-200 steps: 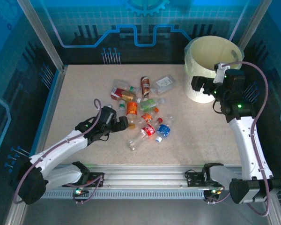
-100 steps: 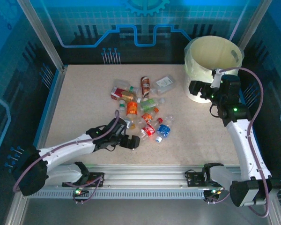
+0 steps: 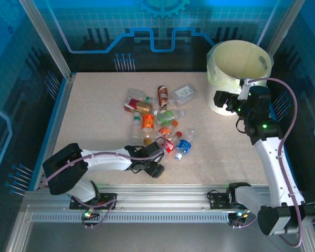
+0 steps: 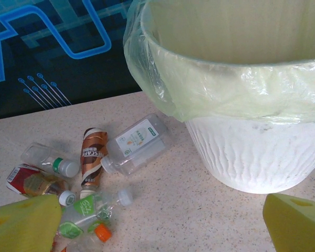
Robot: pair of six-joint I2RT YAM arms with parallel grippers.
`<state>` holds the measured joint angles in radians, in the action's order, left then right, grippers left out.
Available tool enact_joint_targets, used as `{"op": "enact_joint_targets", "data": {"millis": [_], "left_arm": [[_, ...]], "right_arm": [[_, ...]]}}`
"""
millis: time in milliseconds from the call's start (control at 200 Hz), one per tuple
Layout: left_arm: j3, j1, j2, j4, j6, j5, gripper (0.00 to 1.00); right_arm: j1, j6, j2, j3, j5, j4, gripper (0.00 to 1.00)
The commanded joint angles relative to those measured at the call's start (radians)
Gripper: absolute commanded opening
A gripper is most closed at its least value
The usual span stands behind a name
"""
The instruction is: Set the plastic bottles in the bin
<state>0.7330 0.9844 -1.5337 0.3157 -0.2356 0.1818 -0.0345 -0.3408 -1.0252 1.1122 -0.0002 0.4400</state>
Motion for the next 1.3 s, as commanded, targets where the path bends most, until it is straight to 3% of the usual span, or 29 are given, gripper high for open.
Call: {"op": "enact_joint_targets", "data": {"millis": [0,500,920,1296], "left_arm": [[0.018,0.006,-0.025,-0.003,0.010,0.044,0.74],[0.013,0.005,0.011,-0.030,-0.028,0.047,0.45],[-0.027,-0.005,0.213,-0.111,-0.030,0.030,0.40],[0.015,-0.080,0.320,-0.361,-0.128,-0.144,0.42]], "right_arm": [[-0.016,-0.002,0.019,-0.010,0.023,-0.012,1.00],[-0.016,-0.038,0.024,-0.027,0.061,-0.049,1.00],[-0.017,-0.055,0.053,-0.059,0.032,-0.074,1.00],[-0.026,-0.095,0.055,-0.065,-0.203,-0.124,1.00]]}}
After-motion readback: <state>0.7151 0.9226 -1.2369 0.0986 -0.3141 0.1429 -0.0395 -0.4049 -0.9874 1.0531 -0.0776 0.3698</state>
